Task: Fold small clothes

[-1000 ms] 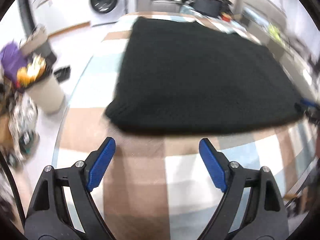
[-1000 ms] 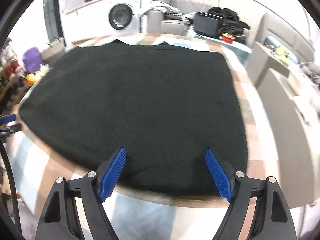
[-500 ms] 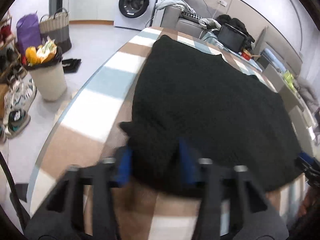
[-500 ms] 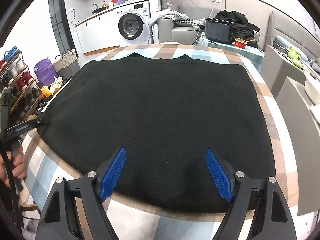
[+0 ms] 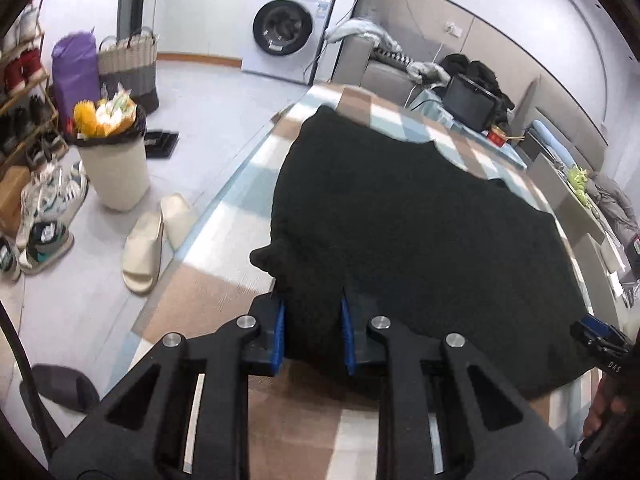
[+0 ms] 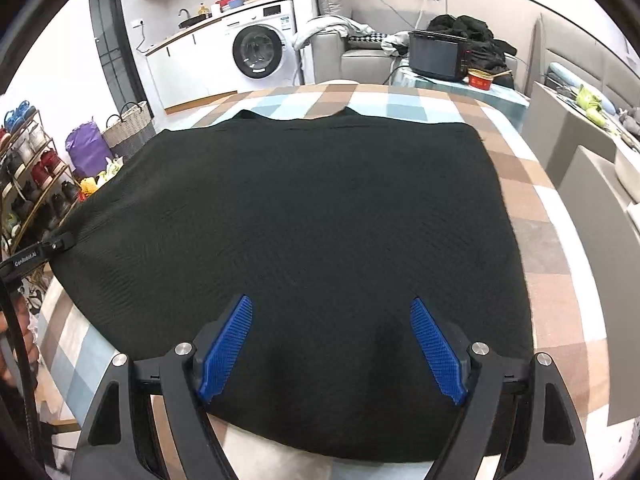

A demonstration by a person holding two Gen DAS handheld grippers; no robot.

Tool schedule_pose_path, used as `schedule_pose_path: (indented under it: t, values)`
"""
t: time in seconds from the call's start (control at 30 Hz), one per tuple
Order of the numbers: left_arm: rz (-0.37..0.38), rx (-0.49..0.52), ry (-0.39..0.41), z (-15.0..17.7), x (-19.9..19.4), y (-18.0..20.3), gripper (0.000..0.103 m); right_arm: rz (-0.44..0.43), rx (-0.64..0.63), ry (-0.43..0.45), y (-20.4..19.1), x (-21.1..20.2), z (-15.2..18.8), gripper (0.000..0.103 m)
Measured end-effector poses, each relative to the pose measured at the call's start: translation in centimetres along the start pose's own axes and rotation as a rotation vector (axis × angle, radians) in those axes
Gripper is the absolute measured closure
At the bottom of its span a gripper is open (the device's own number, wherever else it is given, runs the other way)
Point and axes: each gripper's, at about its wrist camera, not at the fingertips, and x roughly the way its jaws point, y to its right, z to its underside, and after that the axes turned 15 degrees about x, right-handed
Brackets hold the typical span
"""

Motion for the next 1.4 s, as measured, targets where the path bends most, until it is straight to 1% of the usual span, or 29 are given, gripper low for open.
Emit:
schedule_pose_path:
  t: [0.1, 0.2, 0.3, 0.37, 0.4, 0.43, 0.47, 0.5, 0.53, 0.57, 0.63, 0.67, 0.7, 0.73, 0.8, 0.83, 0.87, 0.93, 1.03, 1.07, 1.13, 1.2, 1.23, 1.3, 1.33, 1.4]
  values:
    - [0.012, 0.069, 0.056, -2.1, -1.6, 1.7, 0.085, -0.005, 0.0, 0.013, 0.1, -0.5, 0.0, 0.02]
    - [0.055, 0.189, 0.135, -5.7, -3.4, 5.8, 0.085, 0.001, 0.033, 0.036, 1.2, -1.4, 0.0, 0.02]
    - [0.156, 0.329, 0.211, -9.2, -4.5, 11.7, 0.085, 0.028, 0.08, 0.066, 2.9, -2.7, 0.3, 0.02]
    - [0.259, 0.444, 0.254, -10.3, -4.8, 17.3, 0.085, 0.047, 0.109, 0.081, 4.0, -3.6, 0.5, 0.02]
    - [0.294, 0.482, 0.259, -10.3, -4.8, 19.4, 0.085, 0.059, 0.127, 0.089, 4.7, -4.0, 0.6, 0.02]
    - [0.346, 0.535, 0.25, -10.1, -4.5, 22.0, 0.085, 0.077, 0.146, 0.097, 5.5, -4.5, 0.7, 0.02]
    - [0.387, 0.581, 0.223, -9.5, -4.0, 24.1, 0.084, 0.094, 0.159, 0.104, 6.0, -4.9, 0.8, 0.02]
    - [0.43, 0.619, 0.189, -8.9, -3.5, 25.8, 0.082, 0.114, 0.173, 0.11, 6.7, -5.3, 0.8, 0.02]
    - [0.49, 0.653, 0.138, -7.7, -2.6, 27.4, 0.074, 0.135, 0.186, 0.11, 7.4, -5.5, 0.9, 0.02]
    - [0.526, 0.666, 0.098, -7.0, -2.1, 28.2, 0.07, 0.152, 0.199, 0.108, 8.0, -5.8, 1.0, 0.02]
    - [0.569, 0.671, 0.047, -5.6, -1.4, 28.3, 0.055, 0.184, 0.213, 0.107, 9.0, -6.2, 1.0, 0.02]
    - [0.567, 0.66, 0.036, -5.0, -1.3, 27.8, 0.05, 0.192, 0.217, 0.106, 9.3, -6.2, 1.0, 0.02]
    - [0.561, 0.651, 0.032, -4.4, -1.4, 27.3, 0.042, 0.194, 0.219, 0.101, 9.6, -6.3, 0.9, 0.02]
    - [0.55, 0.631, 0.03, -4.1, -1.5, 26.3, 0.041, 0.192, 0.223, 0.098, 9.7, -6.2, 0.8, 0.02]
    - [0.535, 0.594, 0.025, -3.6, -1.4, 24.1, 0.04, 0.147, 0.235, 0.091, 9.6, -6.1, 0.4, 0.02]
    - [0.509, 0.573, 0.028, -3.6, -1.2, 22.9, 0.038, 0.114, 0.238, 0.081, 9.3, -5.8, 0.1, 0.02]
    - [0.464, 0.545, 0.029, -3.6, -0.8, 21.7, 0.037, 0.078, 0.234, 0.072, 8.9, -5.5, -0.1, 0.02]
    - [0.416, 0.5, 0.003, -3.2, 0.2, 19.2, 0.036, -0.011, 0.221, 0.053, 7.8, -4.8, -0.7, 0.02]
    - [0.393, 0.454, -0.049, -2.7, 1.8, 17.4, 0.036, -0.139, 0.181, 0.005, 5.7, -3.5, -1.8, 0.027]
    - [0.389, 0.45, -0.054, -2.7, 2.0, 16.7, 0.036, -0.171, 0.161, -0.012, 5.0, -3.0, -2.2, 0.027]
    - [0.394, 0.447, -0.058, -2.4, 2.2, 15.8, 0.036, -0.202, 0.125, -0.043, 4.0, -2.1, -3.0, 0.027]
    - [0.388, 0.452, -0.06, -2.2, 2.3, 15.7, 0.036, -0.256, 0.093, -0.088, 3.3, -1.1, -3.6, 0.027]
    - [0.38, 0.453, -0.063, -2.1, 2.5, 15.5, 0.036, -0.286, 0.083, -0.128, 3.1, -0.2, -3.9, 0.027]
    - [0.376, 0.448, -0.069, -2.1, 2.9, 15.7, 0.036, -0.298, 0.091, -0.193, 3.2, 1.3, -4.3, 0.028]
    - [0.375, 0.443, -0.07, -2.2, 3.1, 15.9, 0.036, -0.319, 0.102, -0.23, 3.5, 2.0, -4.4, 0.029]
    - [0.373, 0.431, -0.066, -2.2, 3.2, 15.8, 0.036, -0.369, 0.136, -0.31, 4.0, 3.3, -4.5, 0.037]
